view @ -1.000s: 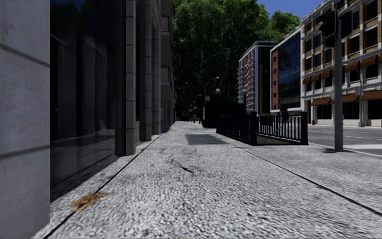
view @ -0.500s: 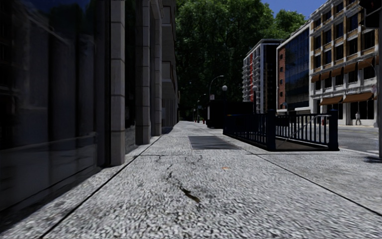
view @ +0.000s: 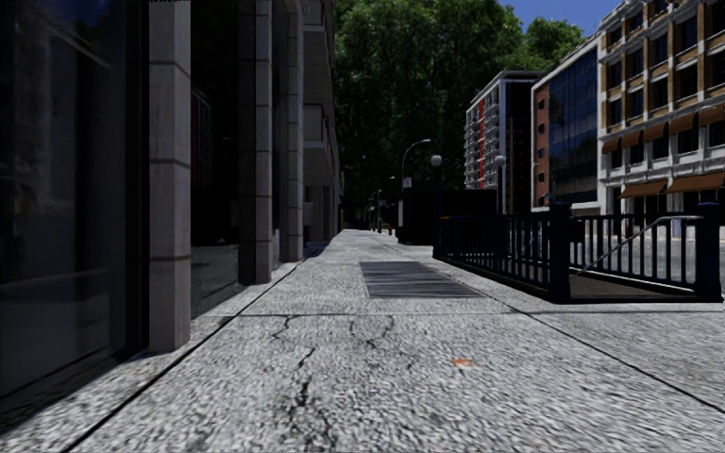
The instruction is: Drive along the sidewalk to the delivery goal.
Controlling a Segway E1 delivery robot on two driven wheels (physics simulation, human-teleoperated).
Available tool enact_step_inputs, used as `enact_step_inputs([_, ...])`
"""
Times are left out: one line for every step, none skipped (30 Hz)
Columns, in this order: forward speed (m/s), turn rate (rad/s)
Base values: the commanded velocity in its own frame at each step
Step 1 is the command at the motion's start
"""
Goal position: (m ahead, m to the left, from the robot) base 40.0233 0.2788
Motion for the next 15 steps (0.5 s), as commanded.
enact_step_inputs([2.00,0.35])
enact_step_inputs([2.00,0.30])
enact_step_inputs([2.00,0.30])
enact_step_inputs([2.00,0.07])
enact_step_inputs([2.00,0.00])
enact_step_inputs([2.00,0.00])
enact_step_inputs([2.00,0.00])
enact_step_inputs([2.00,0.00])
enact_step_inputs([2.00,0.00])
enact_step_inputs([2.00,0.00])
enact_step_inputs([2.00,0.00])
enact_step_inputs([2.00,0.00])
enact_step_inputs([2.00,0.00])
enact_step_inputs([2.00,0.00])
enact_step_inputs([2.00,0.00])
